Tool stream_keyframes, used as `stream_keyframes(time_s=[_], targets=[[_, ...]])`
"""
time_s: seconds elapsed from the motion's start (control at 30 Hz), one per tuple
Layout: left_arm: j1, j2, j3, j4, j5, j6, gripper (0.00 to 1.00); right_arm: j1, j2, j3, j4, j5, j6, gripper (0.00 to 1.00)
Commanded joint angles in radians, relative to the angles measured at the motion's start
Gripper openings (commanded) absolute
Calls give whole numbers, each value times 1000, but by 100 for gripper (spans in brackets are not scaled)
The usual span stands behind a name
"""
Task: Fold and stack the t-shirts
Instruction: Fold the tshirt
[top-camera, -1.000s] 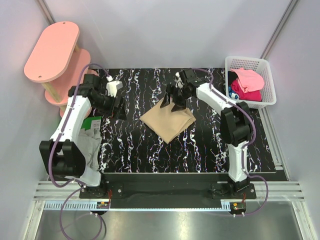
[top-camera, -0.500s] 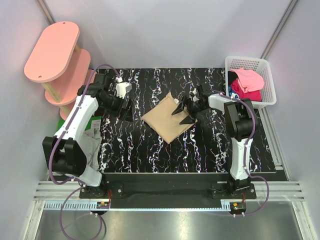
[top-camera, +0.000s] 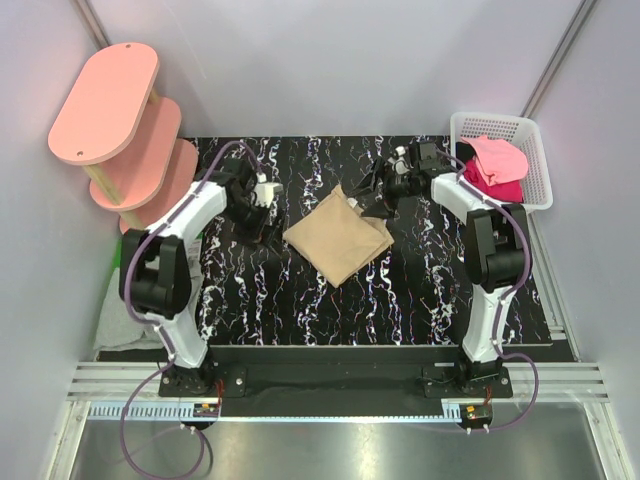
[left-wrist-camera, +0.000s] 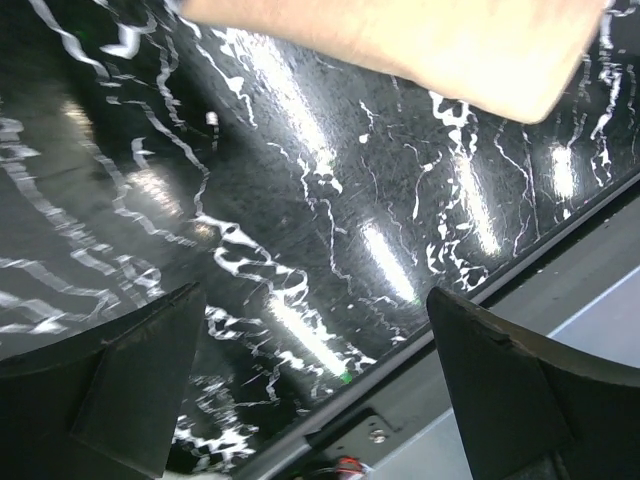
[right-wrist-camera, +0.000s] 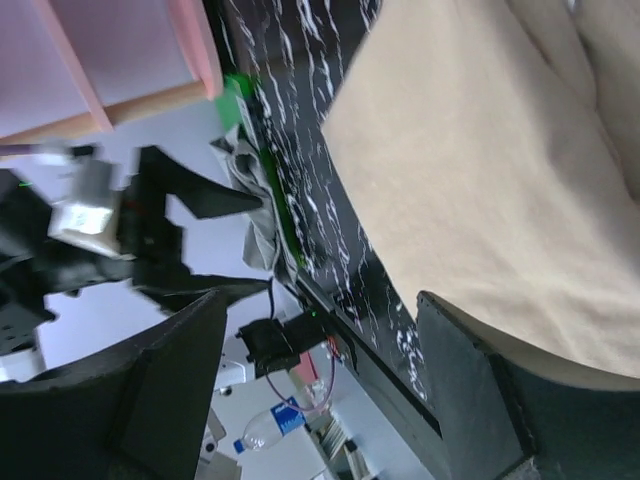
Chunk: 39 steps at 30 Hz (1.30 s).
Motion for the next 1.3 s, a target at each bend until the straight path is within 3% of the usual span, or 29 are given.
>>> stream_keyframes(time_s=[0.0,0.23,0.67,1.17,1.27], targets=[[-13,105,38,20,45,-128,99,-17,85,30,2,18,8,82],[-24,262,75,42,41,-168,99,-17,212,16,17,18,-7,80],[-27,472,300,96,130,-283,99,-17,221,35,-13,37,-15,79],[-96,575,265,217,99,-374,99,24,209,-33,-7,38,-27,74],[-125,569,257,224,112,-379,84,38,218,-36,-6,35,-27,74]])
